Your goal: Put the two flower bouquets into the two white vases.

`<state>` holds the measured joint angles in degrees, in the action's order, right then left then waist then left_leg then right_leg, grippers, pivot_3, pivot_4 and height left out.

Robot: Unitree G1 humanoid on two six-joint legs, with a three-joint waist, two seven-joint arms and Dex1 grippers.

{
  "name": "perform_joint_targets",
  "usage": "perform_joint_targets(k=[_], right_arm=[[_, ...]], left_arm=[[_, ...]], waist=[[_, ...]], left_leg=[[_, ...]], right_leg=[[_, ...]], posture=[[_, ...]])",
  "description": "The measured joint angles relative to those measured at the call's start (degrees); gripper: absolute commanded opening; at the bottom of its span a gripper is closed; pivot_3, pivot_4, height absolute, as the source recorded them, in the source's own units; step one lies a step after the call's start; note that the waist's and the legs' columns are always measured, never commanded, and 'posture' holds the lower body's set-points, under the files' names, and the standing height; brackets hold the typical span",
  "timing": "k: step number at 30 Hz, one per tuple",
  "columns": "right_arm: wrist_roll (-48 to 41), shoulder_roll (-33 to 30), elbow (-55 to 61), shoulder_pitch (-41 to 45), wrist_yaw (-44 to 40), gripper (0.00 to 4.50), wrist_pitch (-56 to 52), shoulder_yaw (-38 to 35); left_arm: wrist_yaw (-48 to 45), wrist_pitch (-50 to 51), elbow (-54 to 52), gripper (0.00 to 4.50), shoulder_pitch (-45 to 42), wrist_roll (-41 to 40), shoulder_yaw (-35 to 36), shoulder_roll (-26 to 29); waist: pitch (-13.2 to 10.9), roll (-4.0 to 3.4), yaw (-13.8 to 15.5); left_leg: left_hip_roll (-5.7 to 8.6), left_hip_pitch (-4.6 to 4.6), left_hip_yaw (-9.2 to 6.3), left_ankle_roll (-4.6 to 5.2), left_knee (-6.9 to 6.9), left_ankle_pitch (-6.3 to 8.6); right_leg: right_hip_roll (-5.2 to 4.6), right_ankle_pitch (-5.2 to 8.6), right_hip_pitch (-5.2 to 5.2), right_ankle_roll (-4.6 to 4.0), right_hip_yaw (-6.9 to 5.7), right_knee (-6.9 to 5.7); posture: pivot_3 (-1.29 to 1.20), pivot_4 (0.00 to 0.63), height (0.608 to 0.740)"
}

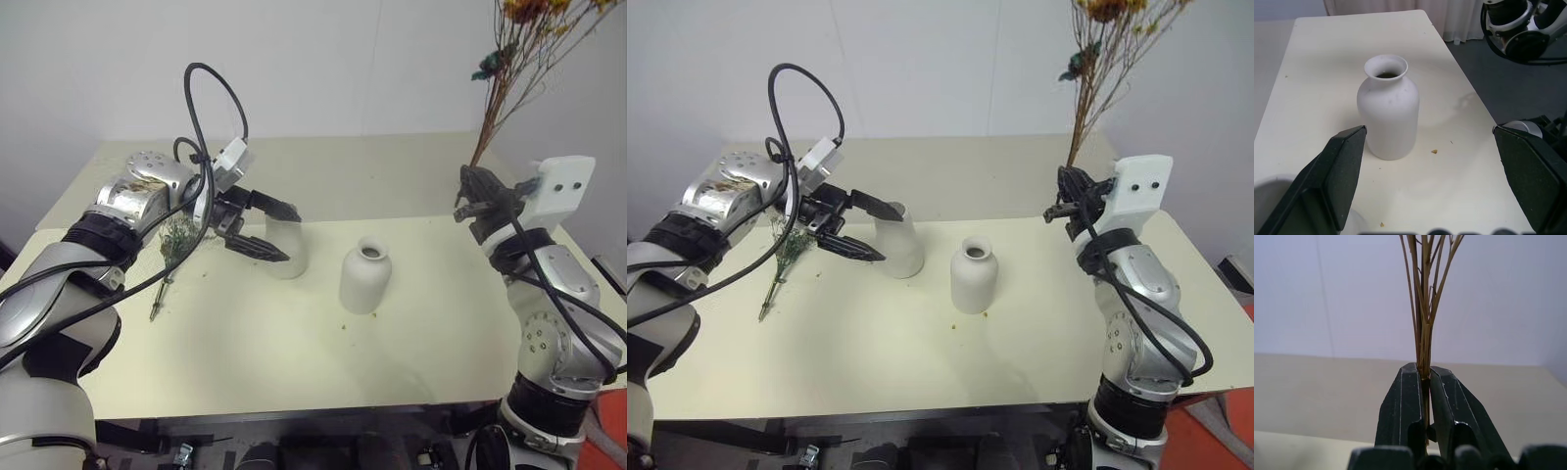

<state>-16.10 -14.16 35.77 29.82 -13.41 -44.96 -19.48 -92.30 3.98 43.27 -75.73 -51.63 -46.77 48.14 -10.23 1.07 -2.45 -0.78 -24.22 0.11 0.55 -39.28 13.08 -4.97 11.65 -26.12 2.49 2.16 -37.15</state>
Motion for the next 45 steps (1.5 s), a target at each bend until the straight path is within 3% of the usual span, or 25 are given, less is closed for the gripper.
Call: perform_joint_targets(k=[7, 20, 45], right_arm=[[-3.25, 3.47, 7.16, -4.22, 2.49, 0.45, -2.7, 8.1], [-2.38, 5.63, 7.06, -8.93, 5.01, 0.45, 1.48, 16.66], [2.41, 6.72, -1.36, -14.25, 4.71, 0.45, 14.88, 21.09]], left_arm=[[0.0, 1.36, -1.63, 4.5, 2.03, 0.09, 2.99, 0.89], [0.0, 4.51, -5.09, 4.5, 4.07, 0.11, 5.34, 1.82], [0.0, 4.96, -4.9, 4.5, 4.1, 2.21, 8.37, 1.76]], waist=[[0.01, 0.02, -0.03], [0.05, 0.09, -0.12], [0.08, 0.14, -0.05]], left_leg=[[0.0, 0.02, 0.0, 0.0, -0.02, 0.0], [-0.02, 0.02, -0.03, 0.0, -0.03, -0.02], [-0.02, 0.02, -0.04, 0.0, -0.03, -0.02]], right_leg=[[0.0, 0.0, 0.04, 0.01, 0.01, 0.0], [0.04, -0.02, 0.04, -0.01, 0.01, 0.01], [0.06, -0.01, 0.05, 0.01, 0.01, 0.03]], posture=[[0.0, 0.15, 0.74], [0.0, 0.15, 0.74], [0.0, 0.15, 0.74]])
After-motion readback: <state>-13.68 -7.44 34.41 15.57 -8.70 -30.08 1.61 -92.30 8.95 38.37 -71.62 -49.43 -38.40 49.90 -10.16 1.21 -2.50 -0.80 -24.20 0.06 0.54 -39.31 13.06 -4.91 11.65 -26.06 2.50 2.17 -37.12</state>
